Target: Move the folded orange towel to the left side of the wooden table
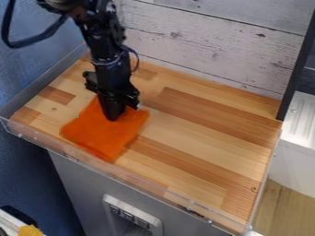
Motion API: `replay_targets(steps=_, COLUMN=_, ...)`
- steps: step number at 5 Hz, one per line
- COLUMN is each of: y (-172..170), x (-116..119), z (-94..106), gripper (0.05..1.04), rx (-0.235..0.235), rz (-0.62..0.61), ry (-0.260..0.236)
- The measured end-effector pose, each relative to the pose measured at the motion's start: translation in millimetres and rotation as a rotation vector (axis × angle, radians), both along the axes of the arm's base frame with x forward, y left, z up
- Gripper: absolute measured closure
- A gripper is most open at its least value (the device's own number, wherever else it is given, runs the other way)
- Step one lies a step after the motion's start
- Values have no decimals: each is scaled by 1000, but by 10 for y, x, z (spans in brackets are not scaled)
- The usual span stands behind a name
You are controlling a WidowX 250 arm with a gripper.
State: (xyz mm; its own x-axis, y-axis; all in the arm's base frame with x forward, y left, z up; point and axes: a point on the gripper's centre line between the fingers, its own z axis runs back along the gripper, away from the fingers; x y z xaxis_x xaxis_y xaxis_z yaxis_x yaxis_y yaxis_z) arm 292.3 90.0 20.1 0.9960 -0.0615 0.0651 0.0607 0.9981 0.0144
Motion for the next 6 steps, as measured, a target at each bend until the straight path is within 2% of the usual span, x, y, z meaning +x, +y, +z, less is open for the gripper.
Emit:
replay_targets(steps=1, y=124, x=64, z=-9, gripper=1008, rx=-19, rz=43, ry=13)
replay_targets(steps=2, y=178, x=151, z=119, gripper=865, rx=-26, rz=72, ry=24)
replay_targets(steps=3, y=104, x=268, z=320, gripper=619, rx=-35, rz=104, ry=52)
replay_targets(steps=4, y=-197, x=415, z=531, gripper=298, rx=-32, rz=98, ry=82)
replay_targets(steps=5, y=-499, x=555, z=787, gripper=92, rx=-23, rz=103, ry=92)
replay_targets(steps=6, y=-811, x=653, z=939, gripper=84, rx=-16, rz=97, ry=108)
